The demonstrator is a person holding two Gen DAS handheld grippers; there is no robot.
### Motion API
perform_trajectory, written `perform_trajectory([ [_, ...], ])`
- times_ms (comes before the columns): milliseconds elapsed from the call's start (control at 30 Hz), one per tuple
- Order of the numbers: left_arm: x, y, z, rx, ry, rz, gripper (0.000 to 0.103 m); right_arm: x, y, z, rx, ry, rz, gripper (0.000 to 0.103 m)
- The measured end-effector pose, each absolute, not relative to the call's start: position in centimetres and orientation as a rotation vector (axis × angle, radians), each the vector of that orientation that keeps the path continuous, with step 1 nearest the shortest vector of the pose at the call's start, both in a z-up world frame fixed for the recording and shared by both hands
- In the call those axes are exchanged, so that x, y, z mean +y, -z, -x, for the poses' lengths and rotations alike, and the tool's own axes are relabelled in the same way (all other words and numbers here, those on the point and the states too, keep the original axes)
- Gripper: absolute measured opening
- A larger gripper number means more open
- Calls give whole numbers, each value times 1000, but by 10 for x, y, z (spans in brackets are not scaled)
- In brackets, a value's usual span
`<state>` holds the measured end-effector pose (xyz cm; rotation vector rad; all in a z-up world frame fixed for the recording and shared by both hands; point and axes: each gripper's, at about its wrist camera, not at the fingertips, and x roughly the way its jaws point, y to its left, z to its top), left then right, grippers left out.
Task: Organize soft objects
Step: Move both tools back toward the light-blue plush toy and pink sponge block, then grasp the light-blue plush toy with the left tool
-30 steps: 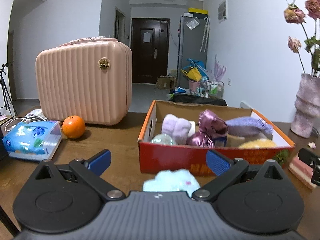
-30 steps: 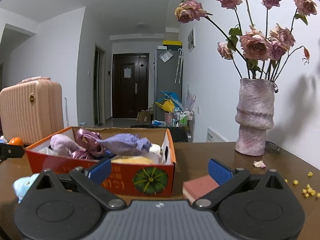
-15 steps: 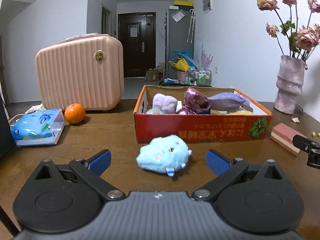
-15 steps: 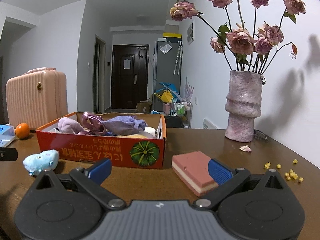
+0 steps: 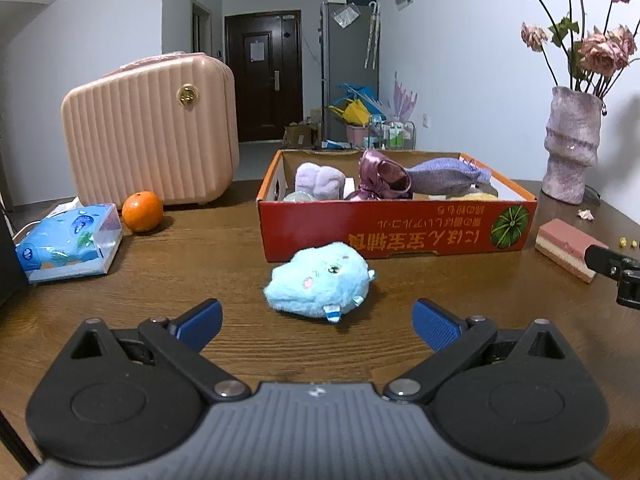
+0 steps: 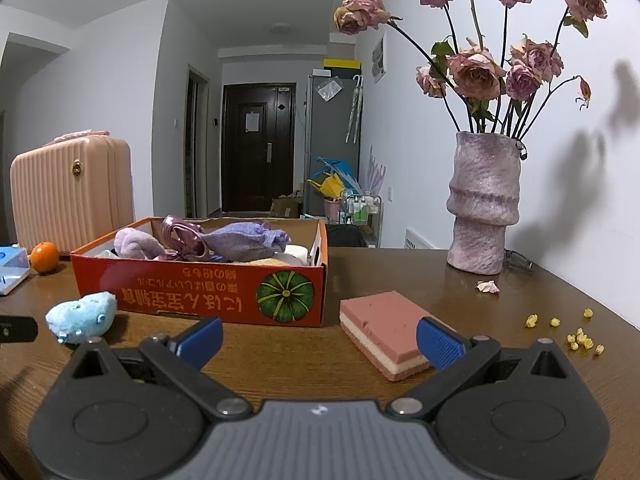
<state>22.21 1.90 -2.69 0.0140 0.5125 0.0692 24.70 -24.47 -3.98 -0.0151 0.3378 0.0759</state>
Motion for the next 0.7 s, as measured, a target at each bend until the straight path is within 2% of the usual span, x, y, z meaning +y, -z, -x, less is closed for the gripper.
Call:
perform_trajectory([
  [700,34,49,-309,659,-72,18,103,-258,43,-256,343,22,-9,103],
])
